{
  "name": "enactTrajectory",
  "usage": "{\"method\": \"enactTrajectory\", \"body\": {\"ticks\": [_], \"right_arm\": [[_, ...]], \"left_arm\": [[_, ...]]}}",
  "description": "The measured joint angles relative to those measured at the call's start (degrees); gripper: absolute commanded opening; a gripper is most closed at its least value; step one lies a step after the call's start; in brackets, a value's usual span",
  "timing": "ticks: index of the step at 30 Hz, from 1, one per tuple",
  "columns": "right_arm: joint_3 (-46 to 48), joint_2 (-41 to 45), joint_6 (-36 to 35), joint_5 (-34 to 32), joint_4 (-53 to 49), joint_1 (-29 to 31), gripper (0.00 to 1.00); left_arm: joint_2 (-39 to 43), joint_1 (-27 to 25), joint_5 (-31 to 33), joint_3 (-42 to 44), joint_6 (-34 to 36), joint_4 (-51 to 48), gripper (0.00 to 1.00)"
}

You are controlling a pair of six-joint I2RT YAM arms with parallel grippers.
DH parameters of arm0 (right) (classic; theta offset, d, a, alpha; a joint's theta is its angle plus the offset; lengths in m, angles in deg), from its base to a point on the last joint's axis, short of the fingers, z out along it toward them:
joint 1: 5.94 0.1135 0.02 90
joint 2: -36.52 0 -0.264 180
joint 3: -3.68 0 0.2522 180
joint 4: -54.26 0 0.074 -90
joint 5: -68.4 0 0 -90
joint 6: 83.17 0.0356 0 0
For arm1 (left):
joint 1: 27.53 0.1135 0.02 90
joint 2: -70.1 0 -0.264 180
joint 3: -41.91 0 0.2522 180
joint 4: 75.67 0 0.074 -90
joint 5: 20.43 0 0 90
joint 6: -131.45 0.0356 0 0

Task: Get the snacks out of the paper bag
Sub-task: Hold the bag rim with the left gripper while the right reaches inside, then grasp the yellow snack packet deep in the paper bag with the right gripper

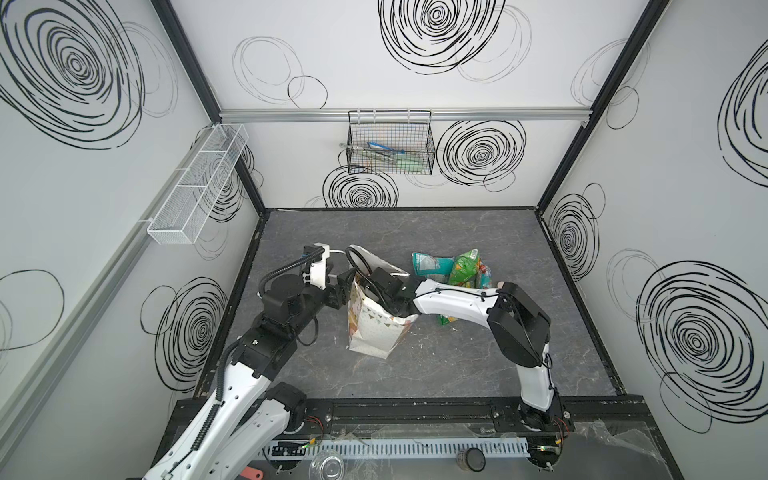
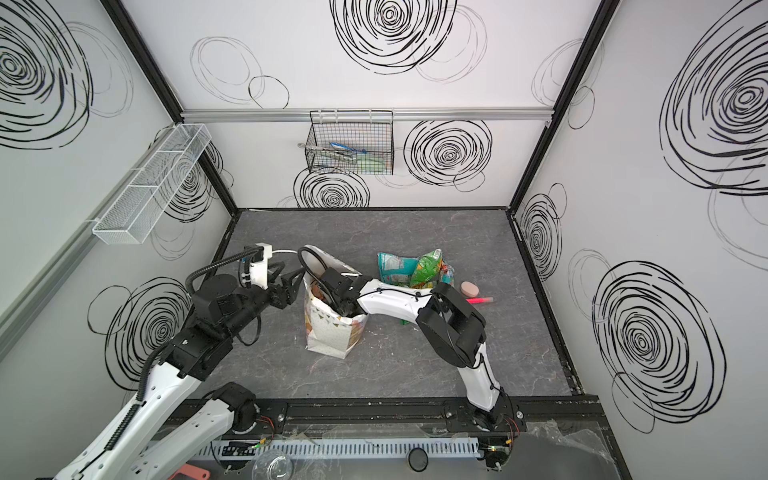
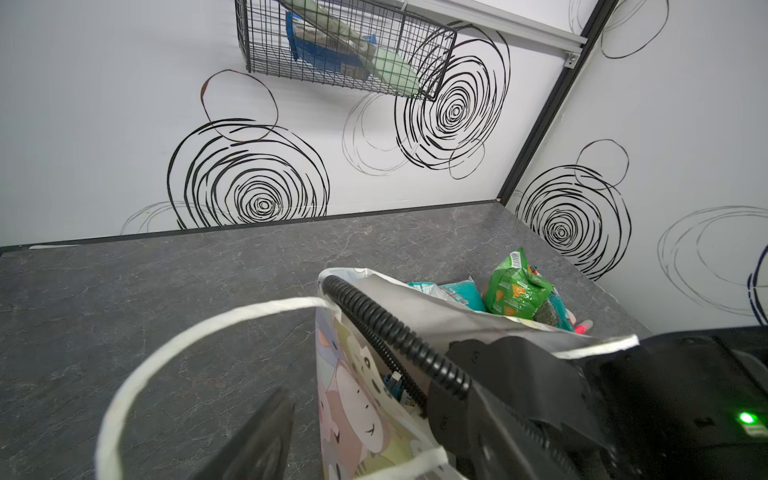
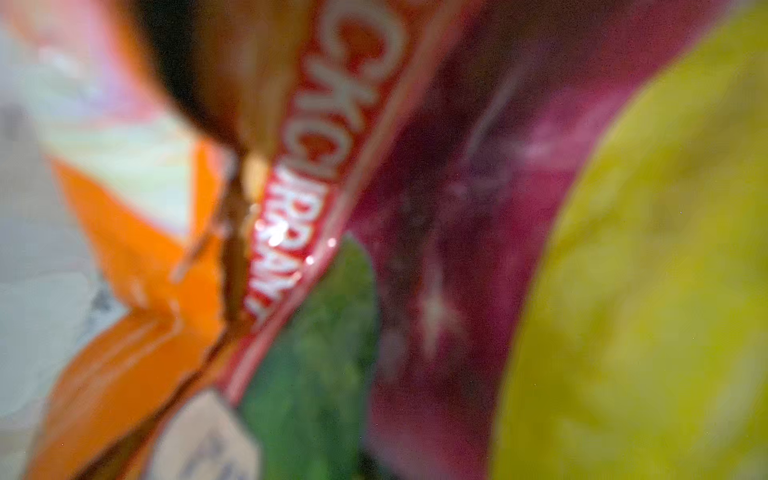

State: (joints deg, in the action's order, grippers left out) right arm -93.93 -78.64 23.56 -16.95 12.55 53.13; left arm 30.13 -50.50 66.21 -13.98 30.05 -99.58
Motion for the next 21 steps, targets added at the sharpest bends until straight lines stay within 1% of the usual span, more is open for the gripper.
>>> {"method": "enactTrajectory", "body": {"ticks": [3, 8, 16, 21], "right_arm": [[-0.2, 0.7, 0.0, -0.8, -0.9, 0.0, 0.02], [-1.4, 1.5, 0.1, -2.5, -2.9, -0.2, 0.00], [-5.4, 4.0, 0.2, -4.8, -5.6, -1.0, 0.00], [-7.7, 4.9, 0.1, -4.7, -6.0, -1.8, 0.00]], "left_arm": [[0.5, -0.5, 0.3, 0.0, 0.3, 0.0, 0.83], [2.0, -1.5, 1.3, 0.0, 0.7, 0.0, 0.92], [6.7, -3.4, 3.5, 0.0, 1.2, 1.0, 0.96], [8.5, -4.1, 4.2, 0.5, 1.5, 2.5, 1.00]]}}
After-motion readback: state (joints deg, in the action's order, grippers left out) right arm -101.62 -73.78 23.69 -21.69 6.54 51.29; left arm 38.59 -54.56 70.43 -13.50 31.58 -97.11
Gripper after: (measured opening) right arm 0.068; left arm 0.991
